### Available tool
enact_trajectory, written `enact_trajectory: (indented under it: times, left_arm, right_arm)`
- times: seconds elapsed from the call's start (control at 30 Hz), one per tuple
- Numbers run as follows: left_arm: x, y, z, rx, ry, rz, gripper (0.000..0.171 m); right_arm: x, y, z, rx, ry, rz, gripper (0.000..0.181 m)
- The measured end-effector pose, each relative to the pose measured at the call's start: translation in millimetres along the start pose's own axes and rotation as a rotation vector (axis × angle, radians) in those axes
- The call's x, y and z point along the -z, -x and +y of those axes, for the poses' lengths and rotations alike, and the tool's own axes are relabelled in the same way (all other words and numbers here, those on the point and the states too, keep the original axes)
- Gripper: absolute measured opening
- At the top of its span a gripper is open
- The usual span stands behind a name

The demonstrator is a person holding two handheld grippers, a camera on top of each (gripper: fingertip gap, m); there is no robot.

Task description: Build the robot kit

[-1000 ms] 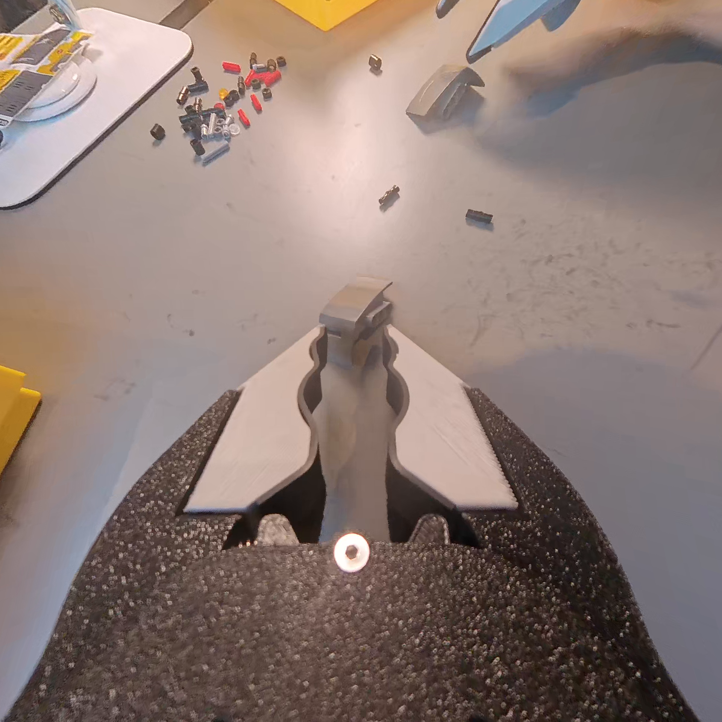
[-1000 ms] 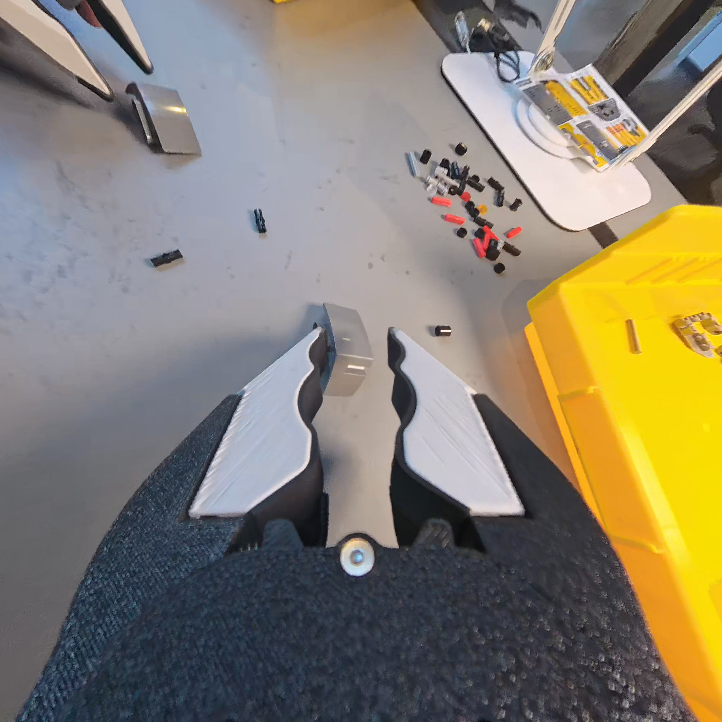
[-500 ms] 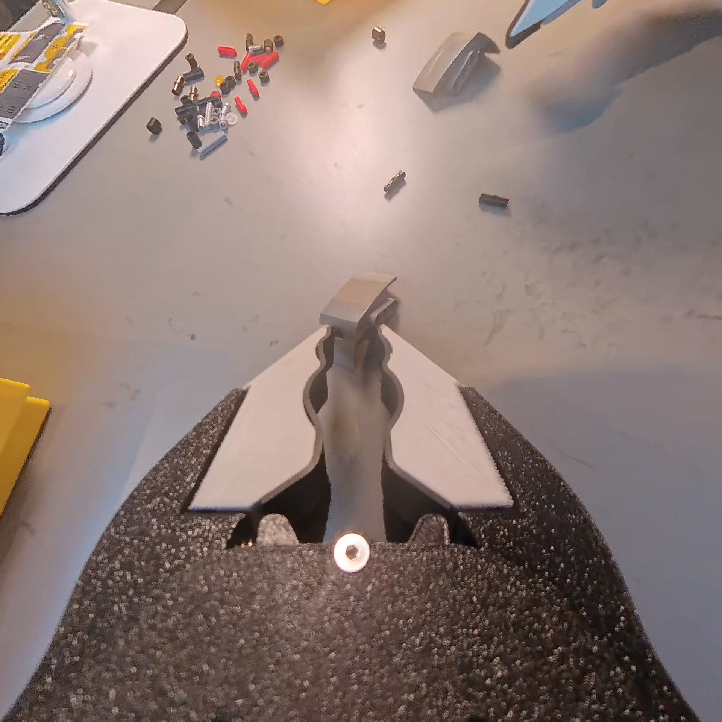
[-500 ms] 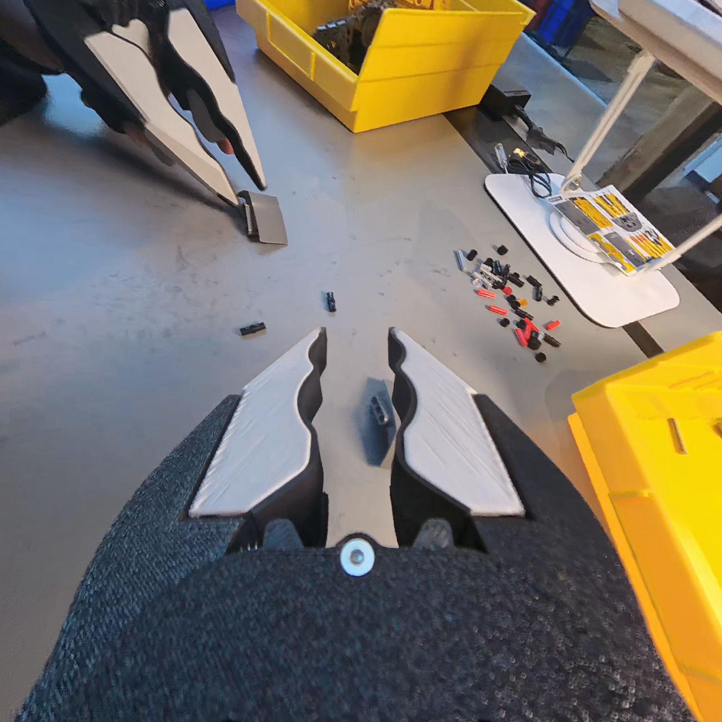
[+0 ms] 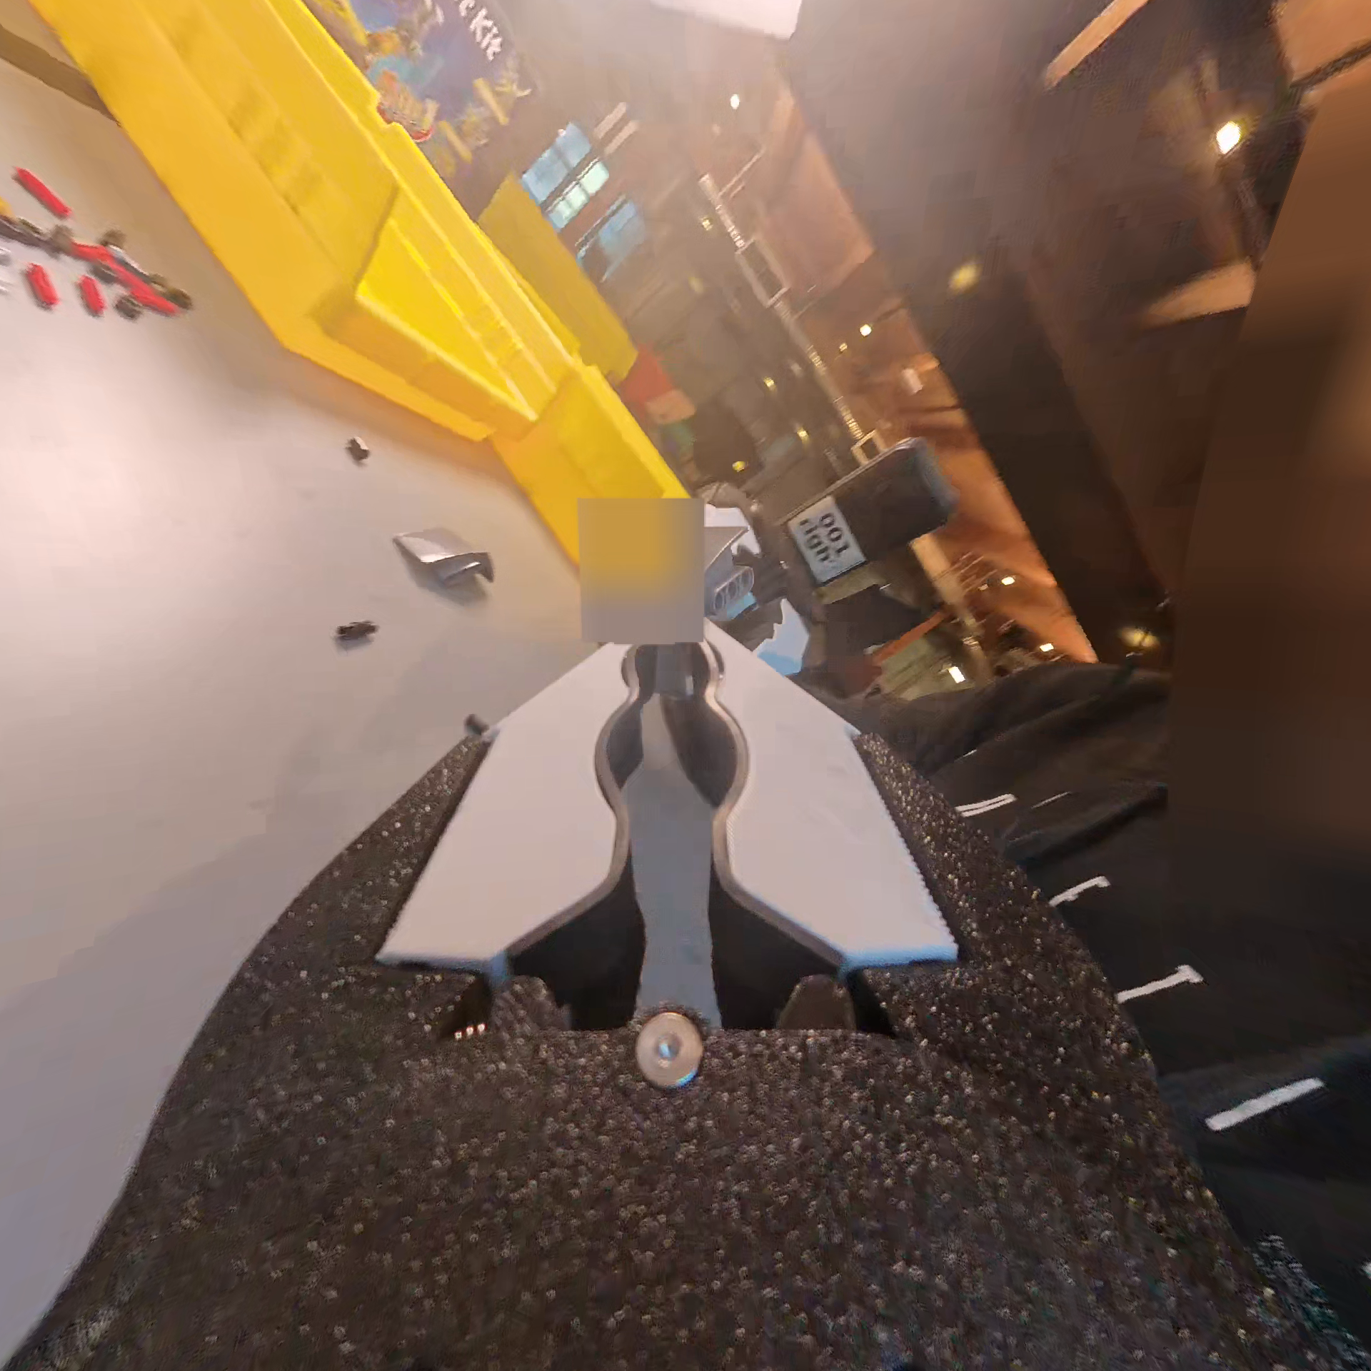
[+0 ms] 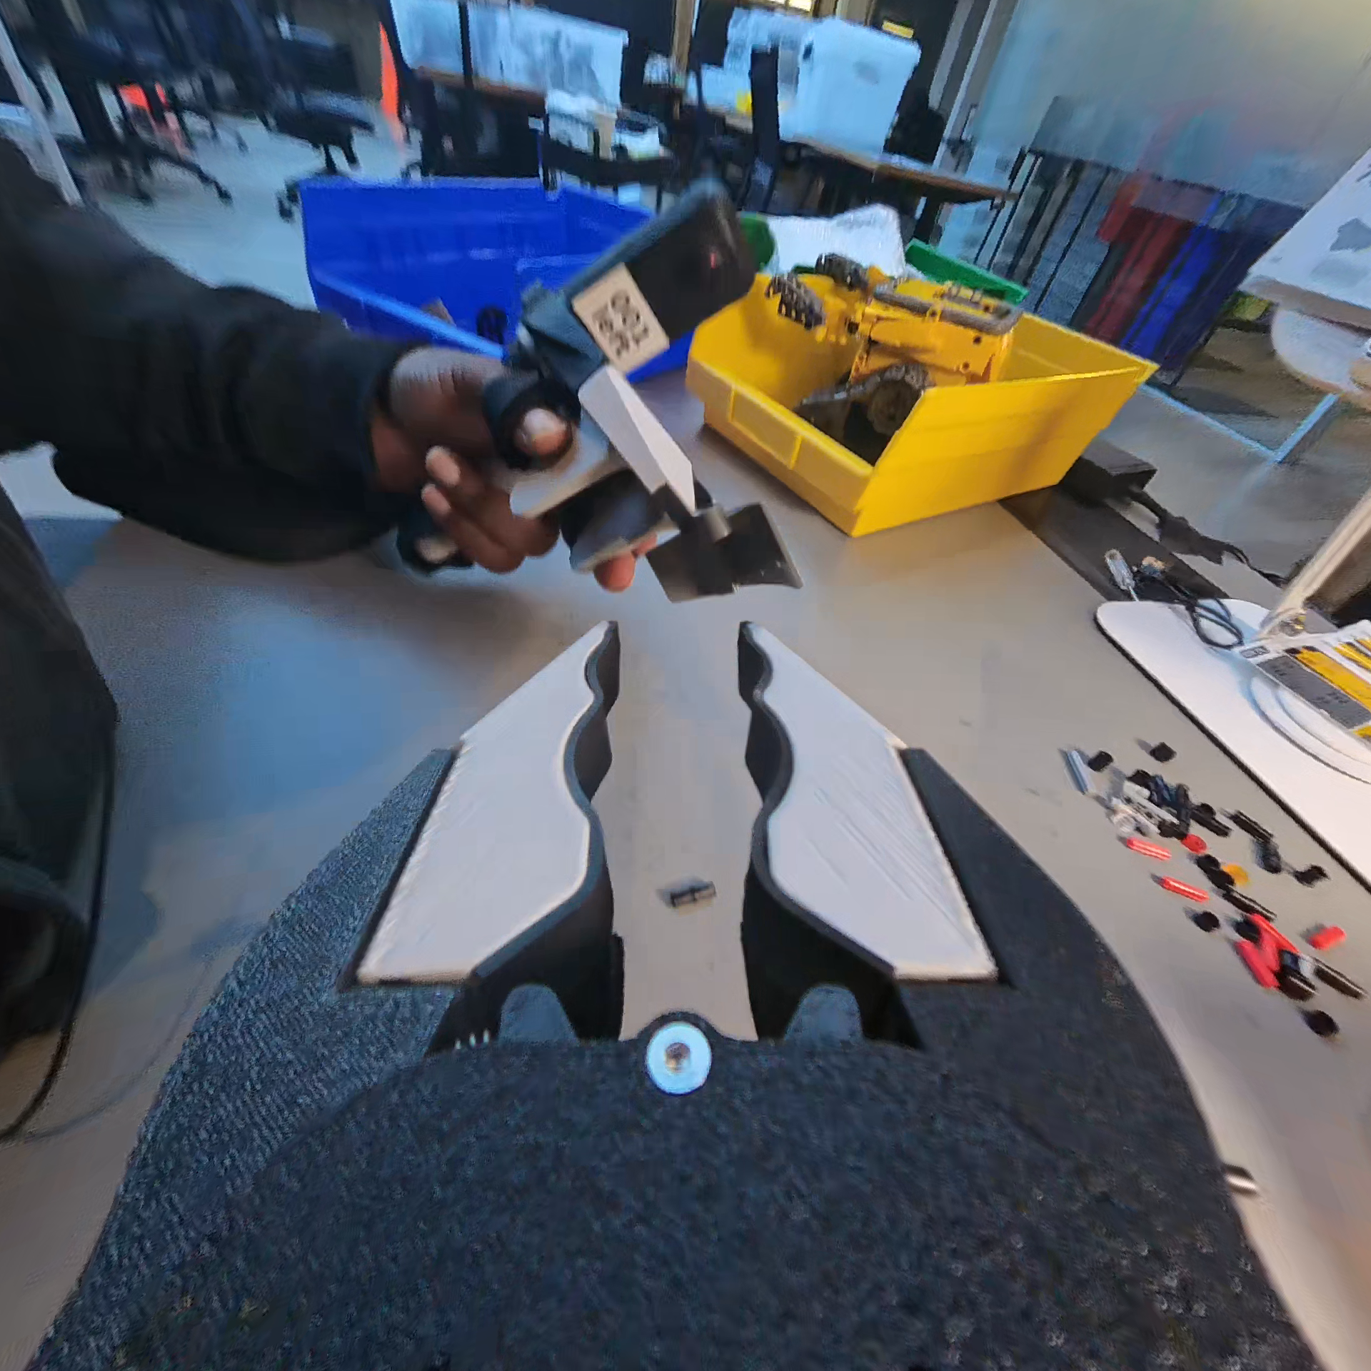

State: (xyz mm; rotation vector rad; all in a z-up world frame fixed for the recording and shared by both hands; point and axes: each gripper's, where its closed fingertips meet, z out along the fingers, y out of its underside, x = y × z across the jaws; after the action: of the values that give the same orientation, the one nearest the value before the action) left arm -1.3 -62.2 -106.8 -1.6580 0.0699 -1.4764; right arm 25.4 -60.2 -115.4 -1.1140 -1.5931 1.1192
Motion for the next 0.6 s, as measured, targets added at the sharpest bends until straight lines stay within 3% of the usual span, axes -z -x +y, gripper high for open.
enact_trajectory:
  times: [0.23,0.3,0.47,0.6]
  left_arm:
    - [-14.9,-11.8,4.0,0.164,-0.052,0.123,0.0]
    - [-16.7,-11.2,7.3,0.187,-0.049,0.13,0.0]
    - [-15.1,-8.1,9.1,0.162,-0.033,0.1,0.0]
    - [-7.6,7.3,9.0,0.032,0.012,-0.045,0.0]
  right_arm:
    - [-4.5,-8.2,-32.3,-0.239,-0.177,-0.02,0.03]
    - [-5.4,-10.0,-33.9,-0.273,-0.194,-0.021,0.013]
    - [-6.2,-16.8,-21.9,-0.302,-0.147,-0.011,0.0]
    - [-8.5,-18.5,-0.8,-0.319,-0.054,-0.011,0.0]
